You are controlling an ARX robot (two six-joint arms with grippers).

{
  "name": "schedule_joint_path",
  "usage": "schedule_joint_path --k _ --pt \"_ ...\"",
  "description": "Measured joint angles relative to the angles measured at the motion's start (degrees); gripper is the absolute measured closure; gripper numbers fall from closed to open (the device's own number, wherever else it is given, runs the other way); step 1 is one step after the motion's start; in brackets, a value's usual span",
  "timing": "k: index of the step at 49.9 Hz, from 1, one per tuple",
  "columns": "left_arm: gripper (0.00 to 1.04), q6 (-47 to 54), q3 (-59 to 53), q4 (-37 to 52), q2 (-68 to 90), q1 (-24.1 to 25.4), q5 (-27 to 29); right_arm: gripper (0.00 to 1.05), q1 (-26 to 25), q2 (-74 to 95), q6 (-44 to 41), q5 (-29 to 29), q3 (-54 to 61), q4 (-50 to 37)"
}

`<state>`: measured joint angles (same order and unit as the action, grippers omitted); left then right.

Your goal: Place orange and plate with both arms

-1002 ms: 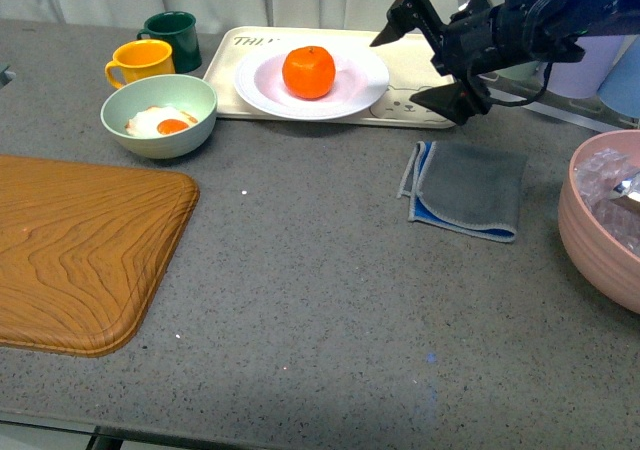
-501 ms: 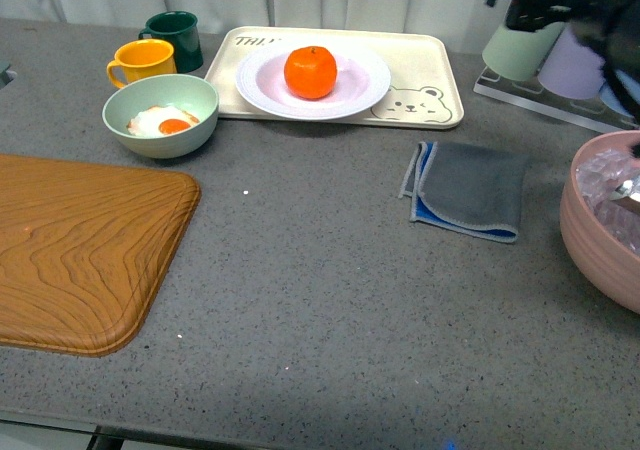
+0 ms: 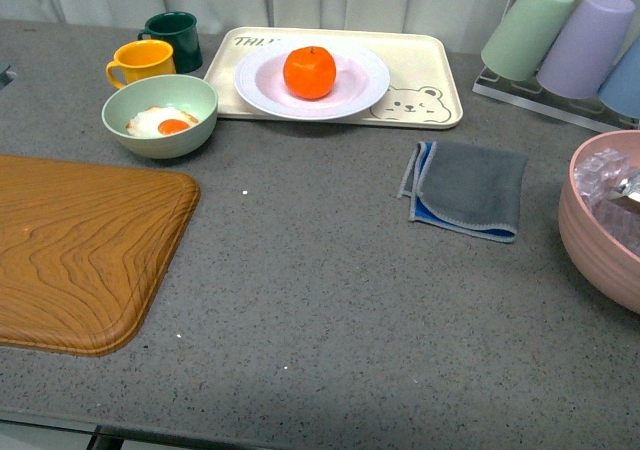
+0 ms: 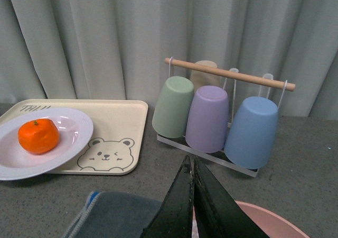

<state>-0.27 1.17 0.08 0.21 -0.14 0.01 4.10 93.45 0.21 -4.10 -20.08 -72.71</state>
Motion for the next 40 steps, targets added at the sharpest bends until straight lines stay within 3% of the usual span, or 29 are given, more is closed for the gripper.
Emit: schedule_joint_path --k 7,10,40 --pt "0.07 0.0 0.0 0.0 0.0 0.0 0.0 1.04 -0.9 -7.1 0.0 0.7 4.5 3.8" --pt "0.07 0.0 0.0 0.0 0.0 0.0 0.0 1.04 -2.9 -12.7 0.0 3.8 6.8 6.8" --pt "0.07 0.0 0.0 0.0 0.0 0.0 0.0 1.04 -4.0 -39.0 0.0 4.0 17.3 21.9"
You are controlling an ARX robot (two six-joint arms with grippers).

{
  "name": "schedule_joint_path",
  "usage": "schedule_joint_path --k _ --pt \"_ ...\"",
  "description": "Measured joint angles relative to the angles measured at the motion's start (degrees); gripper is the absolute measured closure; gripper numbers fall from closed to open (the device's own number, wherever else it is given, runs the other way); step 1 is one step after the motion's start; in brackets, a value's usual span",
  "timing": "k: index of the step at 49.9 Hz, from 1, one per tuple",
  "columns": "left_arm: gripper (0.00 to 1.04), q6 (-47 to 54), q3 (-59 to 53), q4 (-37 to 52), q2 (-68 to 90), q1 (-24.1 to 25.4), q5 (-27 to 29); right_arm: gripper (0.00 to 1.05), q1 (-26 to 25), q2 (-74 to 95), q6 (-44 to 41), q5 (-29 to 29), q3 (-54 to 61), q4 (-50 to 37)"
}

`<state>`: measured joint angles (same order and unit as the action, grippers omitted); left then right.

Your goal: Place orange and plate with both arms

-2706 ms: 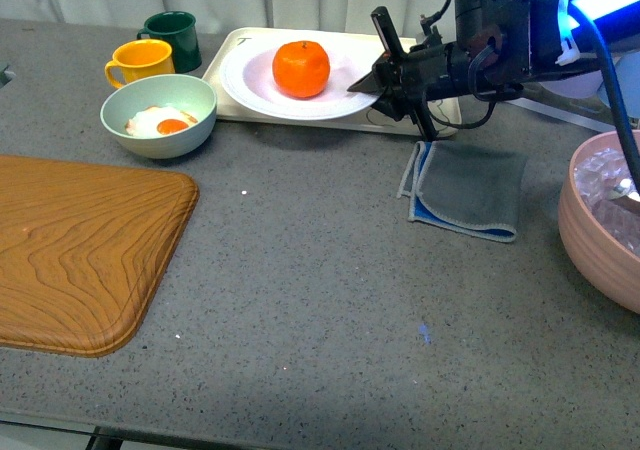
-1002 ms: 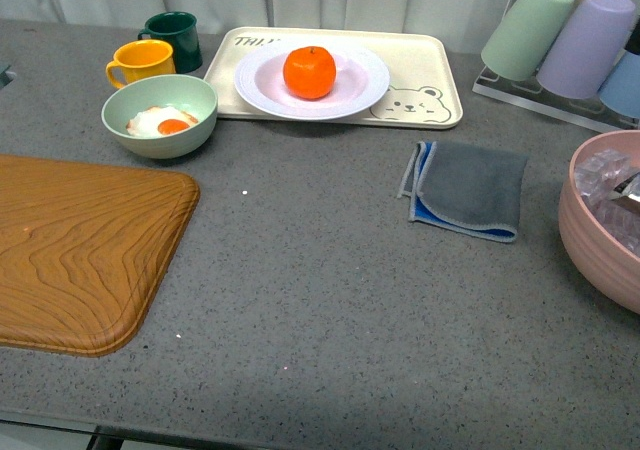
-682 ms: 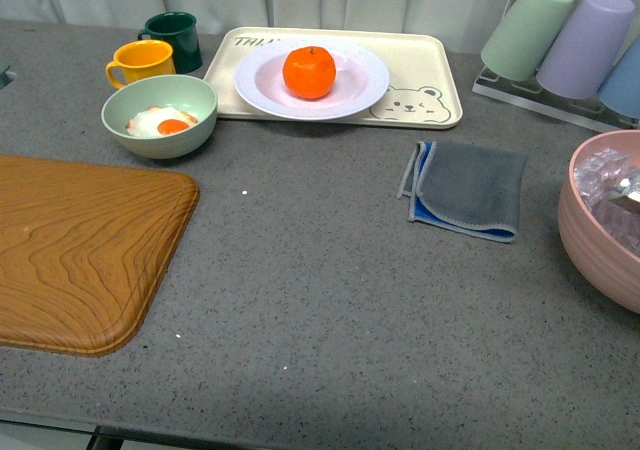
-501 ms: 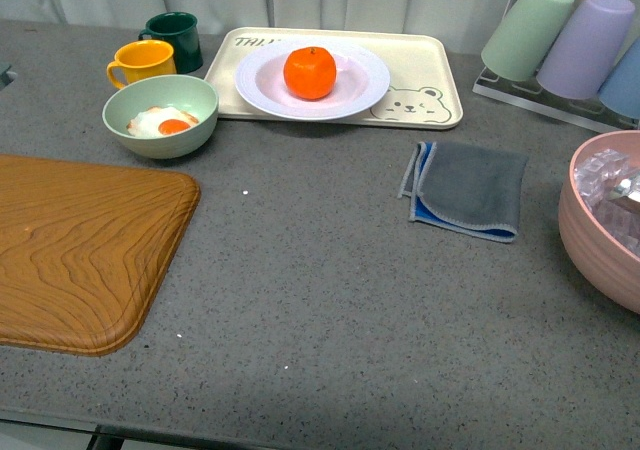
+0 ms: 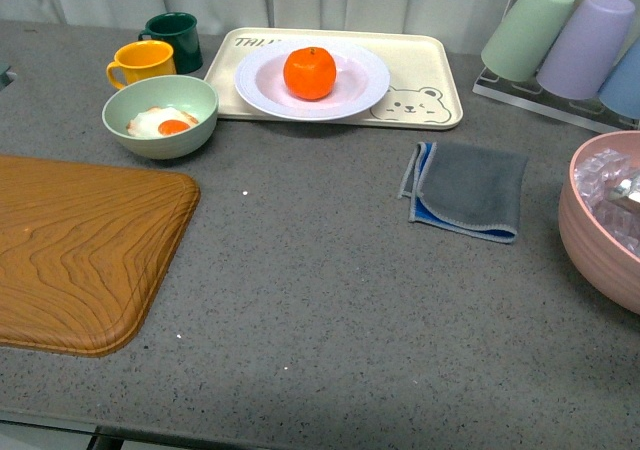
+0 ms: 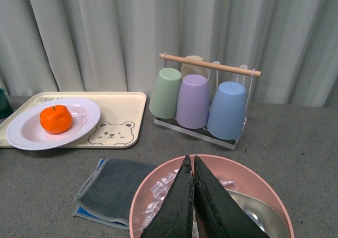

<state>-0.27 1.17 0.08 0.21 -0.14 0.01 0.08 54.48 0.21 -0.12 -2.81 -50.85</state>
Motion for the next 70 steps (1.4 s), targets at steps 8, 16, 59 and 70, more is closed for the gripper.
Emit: schedule_joint_path --k 8,16,59,70 --pt "0.07 0.0 0.0 0.0 0.0 0.0 0.0 1.04 0.0 -6.6 0.0 0.0 1.2 5.3" --pt "0.07 0.0 0.0 0.0 0.0 0.0 0.0 1.04 0.0 -13.2 0.0 0.0 2.1 11.0" --pt "0.07 0.0 0.0 0.0 0.0 0.0 0.0 1.04 0.0 -40.1 0.0 0.0 2.5 36.3" --pt "0.07 0.0 0.0 0.0 0.0 0.0 0.0 1.04 0.0 -43.9 0.0 0.0 2.5 40.1"
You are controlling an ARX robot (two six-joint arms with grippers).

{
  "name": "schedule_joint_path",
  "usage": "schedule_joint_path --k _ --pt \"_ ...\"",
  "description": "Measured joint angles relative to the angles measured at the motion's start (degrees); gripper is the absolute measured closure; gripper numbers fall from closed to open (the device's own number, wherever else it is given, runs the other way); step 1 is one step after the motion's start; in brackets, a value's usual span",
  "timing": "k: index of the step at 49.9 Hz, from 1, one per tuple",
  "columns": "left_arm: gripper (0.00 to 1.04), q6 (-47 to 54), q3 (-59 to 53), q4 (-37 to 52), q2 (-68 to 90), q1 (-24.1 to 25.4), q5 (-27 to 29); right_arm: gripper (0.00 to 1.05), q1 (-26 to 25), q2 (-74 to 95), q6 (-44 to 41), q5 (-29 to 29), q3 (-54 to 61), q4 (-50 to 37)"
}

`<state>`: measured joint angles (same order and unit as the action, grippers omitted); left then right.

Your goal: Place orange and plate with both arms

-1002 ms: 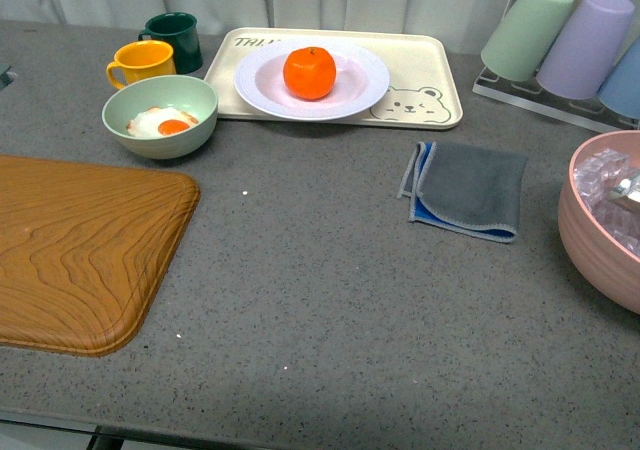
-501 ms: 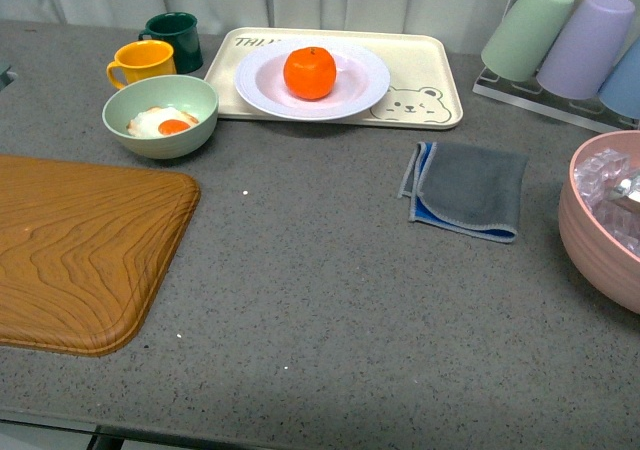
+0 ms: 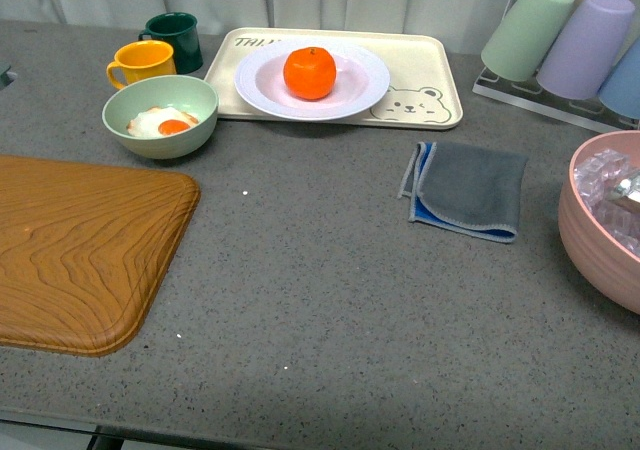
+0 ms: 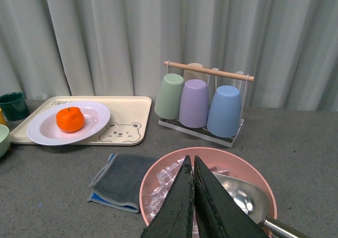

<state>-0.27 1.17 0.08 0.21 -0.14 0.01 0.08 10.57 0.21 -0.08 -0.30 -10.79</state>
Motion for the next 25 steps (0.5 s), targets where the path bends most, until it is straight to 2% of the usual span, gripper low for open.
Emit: schedule_joint_path --k 5,9,20,25 --pt "0.07 0.0 0.0 0.0 0.0 0.0 0.0 1.04 0.0 -2.4 0.0 0.0 0.0 2.6" --pt "0.07 0.0 0.0 0.0 0.0 0.0 0.1 1.04 0.0 -8.3 0.0 0.2 0.0 10.2" --pt "0.07 0.0 0.0 0.0 0.0 0.0 0.0 1.04 0.0 -10.3 0.0 0.2 0.0 10.7" --pt "0.07 0.0 0.0 0.0 0.0 0.0 0.0 0.90 0.0 -10.3 -0.1 0.2 0.0 10.7"
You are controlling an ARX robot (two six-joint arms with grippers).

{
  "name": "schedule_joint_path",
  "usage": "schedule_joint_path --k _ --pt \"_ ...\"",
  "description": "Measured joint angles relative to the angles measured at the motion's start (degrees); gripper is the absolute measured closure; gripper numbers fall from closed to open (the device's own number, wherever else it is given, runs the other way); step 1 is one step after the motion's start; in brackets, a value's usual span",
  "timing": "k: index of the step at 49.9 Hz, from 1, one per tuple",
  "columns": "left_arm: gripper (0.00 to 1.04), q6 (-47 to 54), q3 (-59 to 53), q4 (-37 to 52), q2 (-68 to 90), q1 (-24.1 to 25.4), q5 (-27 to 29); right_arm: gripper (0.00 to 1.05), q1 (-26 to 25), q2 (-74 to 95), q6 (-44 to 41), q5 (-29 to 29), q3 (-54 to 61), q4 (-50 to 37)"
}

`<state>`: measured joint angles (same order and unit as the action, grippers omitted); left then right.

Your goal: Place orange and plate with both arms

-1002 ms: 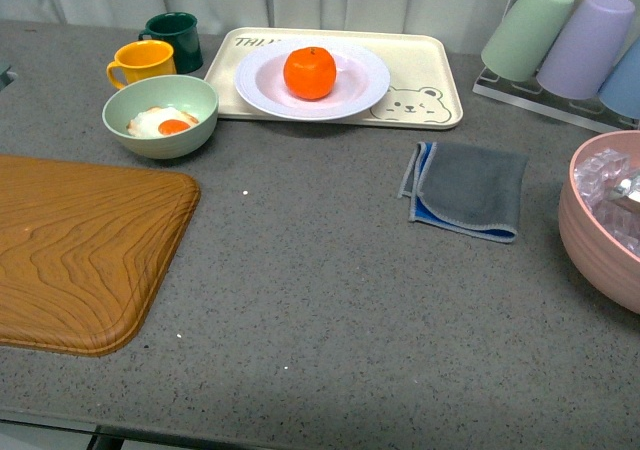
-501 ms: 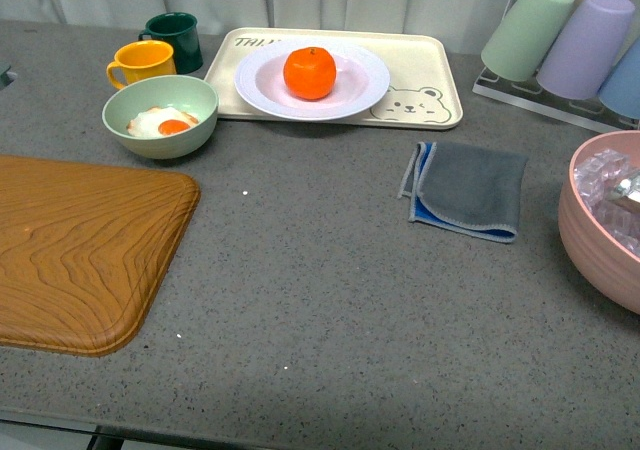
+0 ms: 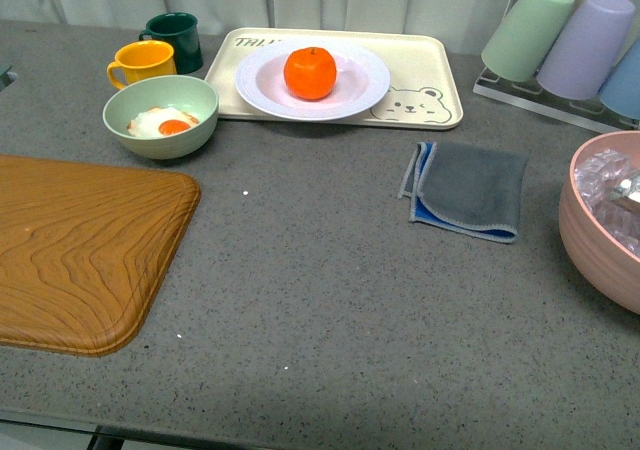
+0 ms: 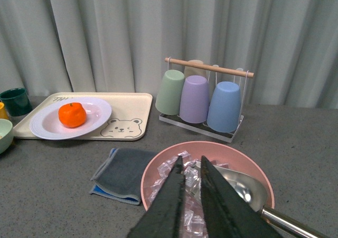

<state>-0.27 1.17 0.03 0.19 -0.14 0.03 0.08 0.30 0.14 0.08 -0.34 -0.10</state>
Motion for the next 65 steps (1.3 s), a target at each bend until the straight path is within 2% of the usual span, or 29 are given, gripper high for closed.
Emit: schedule_joint_path --k 27,29,32,65 --pt "0.07 0.0 0.0 0.0 0.0 0.0 0.0 0.10 0.0 0.0 0.0 0.0 0.0 0.0" --pt "0.07 0.0 0.0 0.0 0.0 0.0 0.0 0.07 0.0 0.0 0.1 0.0 0.0 0.0" --pt "0.07 0.0 0.0 0.0 0.0 0.0 0.0 0.10 0.0 0.0 0.0 0.0 0.0 0.0" --pt "0.07 0.0 0.0 0.0 0.0 0.0 0.0 0.09 0.0 0.0 0.0 0.0 0.0 0.0"
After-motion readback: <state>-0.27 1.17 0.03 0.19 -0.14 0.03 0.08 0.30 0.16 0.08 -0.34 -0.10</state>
